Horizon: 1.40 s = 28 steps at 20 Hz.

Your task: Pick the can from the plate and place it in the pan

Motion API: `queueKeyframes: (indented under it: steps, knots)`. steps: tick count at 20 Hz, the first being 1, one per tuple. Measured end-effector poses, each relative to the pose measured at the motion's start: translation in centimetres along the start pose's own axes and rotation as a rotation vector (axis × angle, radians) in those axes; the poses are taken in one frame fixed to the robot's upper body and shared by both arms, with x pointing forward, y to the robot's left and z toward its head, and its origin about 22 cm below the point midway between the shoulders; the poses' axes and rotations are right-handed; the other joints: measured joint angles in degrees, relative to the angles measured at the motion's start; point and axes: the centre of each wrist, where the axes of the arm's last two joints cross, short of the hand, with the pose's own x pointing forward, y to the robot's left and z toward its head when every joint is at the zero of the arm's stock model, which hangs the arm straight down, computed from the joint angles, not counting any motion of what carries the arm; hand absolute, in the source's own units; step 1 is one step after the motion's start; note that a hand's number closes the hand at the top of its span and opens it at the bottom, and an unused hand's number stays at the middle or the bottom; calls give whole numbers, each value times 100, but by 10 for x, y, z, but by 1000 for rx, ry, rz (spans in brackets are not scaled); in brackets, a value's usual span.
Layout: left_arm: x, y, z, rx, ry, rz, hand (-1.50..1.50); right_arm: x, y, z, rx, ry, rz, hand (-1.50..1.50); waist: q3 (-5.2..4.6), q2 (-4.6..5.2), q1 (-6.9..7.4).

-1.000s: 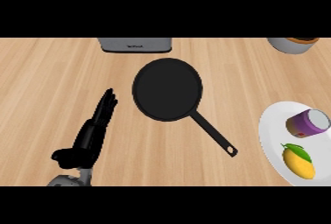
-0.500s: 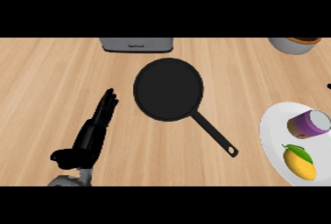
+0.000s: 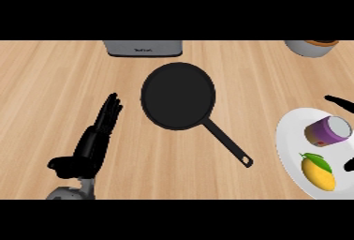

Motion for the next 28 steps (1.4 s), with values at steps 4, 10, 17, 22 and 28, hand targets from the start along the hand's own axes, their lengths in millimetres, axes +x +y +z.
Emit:
queueKeyframes:
  steps: [4,10,17,22,28]
  knots:
    - [-3,4,2,6,1,-2,0,-2,8,-2,-1,19,-6,-150,1,-3,-15]
    - [-1,2,2,2,-3,0,0,-9,11,-4,-27,16,-42,-150,0,-4,-20]
    - [-3,-5,-3,-1,-2,4,0,-14,27,-31,-15,39,-54,-150,2,3,4]
    - [-4,0,2,-10,-5,-3,0,-20,34,-43,19,51,-32,150,-32,-16,19]
    - [-5,3,-1,-5,-5,0,0,-21,38,-52,43,0,87,150,-88,-48,20]
